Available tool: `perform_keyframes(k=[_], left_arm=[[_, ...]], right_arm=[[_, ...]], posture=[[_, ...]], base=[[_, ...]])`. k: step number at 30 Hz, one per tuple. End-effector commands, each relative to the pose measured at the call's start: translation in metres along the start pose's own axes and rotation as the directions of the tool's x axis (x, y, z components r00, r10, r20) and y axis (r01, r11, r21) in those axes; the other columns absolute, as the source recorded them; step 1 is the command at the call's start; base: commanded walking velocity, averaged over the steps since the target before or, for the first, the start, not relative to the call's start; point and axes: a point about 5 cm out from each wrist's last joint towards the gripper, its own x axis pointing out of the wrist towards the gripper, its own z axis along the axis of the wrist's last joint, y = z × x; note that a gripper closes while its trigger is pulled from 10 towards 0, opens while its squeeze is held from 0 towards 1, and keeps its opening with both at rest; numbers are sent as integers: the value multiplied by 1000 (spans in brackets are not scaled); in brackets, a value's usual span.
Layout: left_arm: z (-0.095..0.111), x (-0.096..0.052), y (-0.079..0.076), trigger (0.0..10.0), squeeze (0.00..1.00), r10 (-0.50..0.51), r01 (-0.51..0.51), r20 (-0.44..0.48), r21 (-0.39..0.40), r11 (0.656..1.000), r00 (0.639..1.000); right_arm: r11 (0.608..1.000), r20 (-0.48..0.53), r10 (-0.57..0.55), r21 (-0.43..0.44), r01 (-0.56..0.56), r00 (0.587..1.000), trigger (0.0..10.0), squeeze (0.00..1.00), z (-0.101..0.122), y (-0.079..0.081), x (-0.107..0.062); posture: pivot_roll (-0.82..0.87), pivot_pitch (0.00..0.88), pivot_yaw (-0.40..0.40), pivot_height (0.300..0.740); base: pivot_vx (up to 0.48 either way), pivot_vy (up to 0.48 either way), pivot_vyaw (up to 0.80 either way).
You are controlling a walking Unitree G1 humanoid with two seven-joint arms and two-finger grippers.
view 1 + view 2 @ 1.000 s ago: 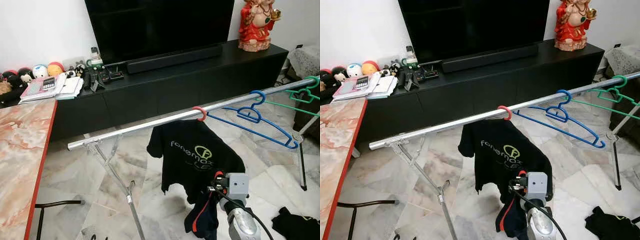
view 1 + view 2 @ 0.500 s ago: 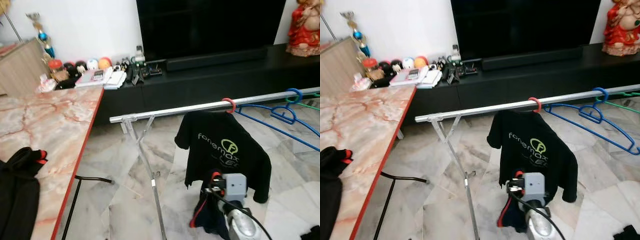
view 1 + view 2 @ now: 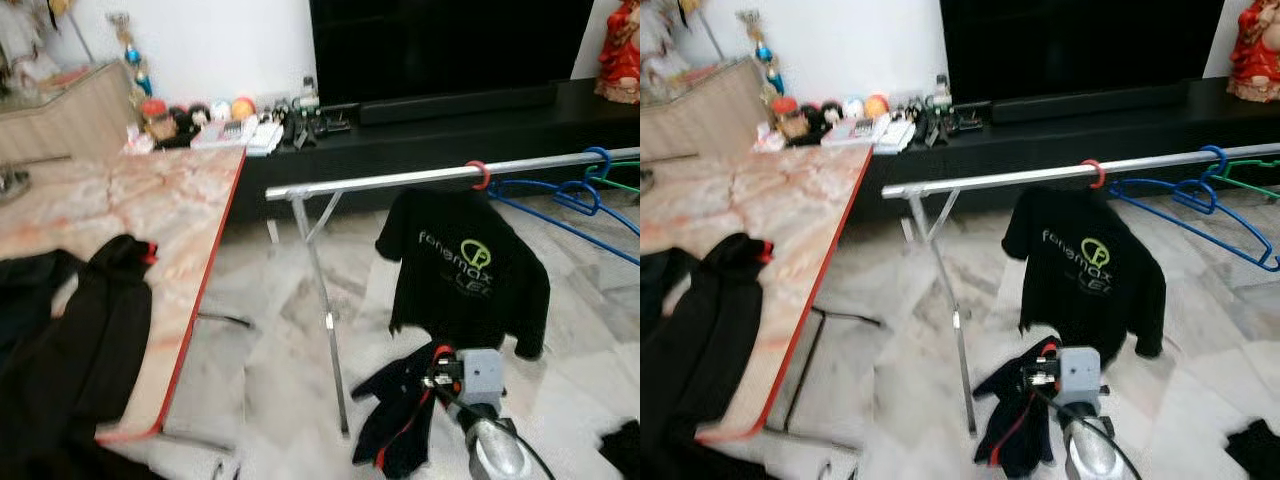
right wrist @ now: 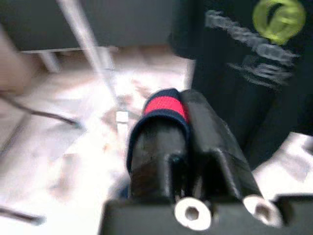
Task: Hang hanger
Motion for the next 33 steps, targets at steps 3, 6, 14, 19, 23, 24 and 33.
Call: perform_keyframes(k=[3,6,14,19,23,24,33], left_arm=[[-17,-2,-4,10000,0,-15,15,-59,4,1000,998],[-17,-2,-4,10000,0,-16,17,-60,4,1000,998],[-17,-2,-4,10000,0,-19,19,-61,3,1000,998],[-18,-2,-3,10000,0,-17,17,-63,1,1000,998],[-18,-2,-3,10000,0,-16,16,-63,0,1000,998],[-18,-2,-3,10000,0,-17,17,-63,0,1000,998],[-18,-2,-3,10000,0,-17,17,-61,2,1000,998]], right_arm=[[1000,30,23,0,-23,999,10000,0,7,4,4],[1000,25,10,28,-11,1000,10000,0,6,3,4],[1000,22,6,26,-7,1000,10000,0,6,1,4],[1000,21,0,31,-1,1000,10000,0,6,1,4],[1000,22,5,29,-5,1000,10000,0,6,2,4],[1000,23,6,29,-7,1000,10000,0,6,2,4],[1000,24,14,21,-14,1000,10000,0,6,4,5]], posture=[[101,77,72,740],[100,79,71,740],[103,86,69,740],[104,90,68,740],[105,93,67,740],[106,95,67,740],[107,101,67,740]], base=[[-341,0,600],[-339,0,0],[-337,0,0],[-339,0,0],[-337,0,0],[-334,0,0],[-334,0,0]])
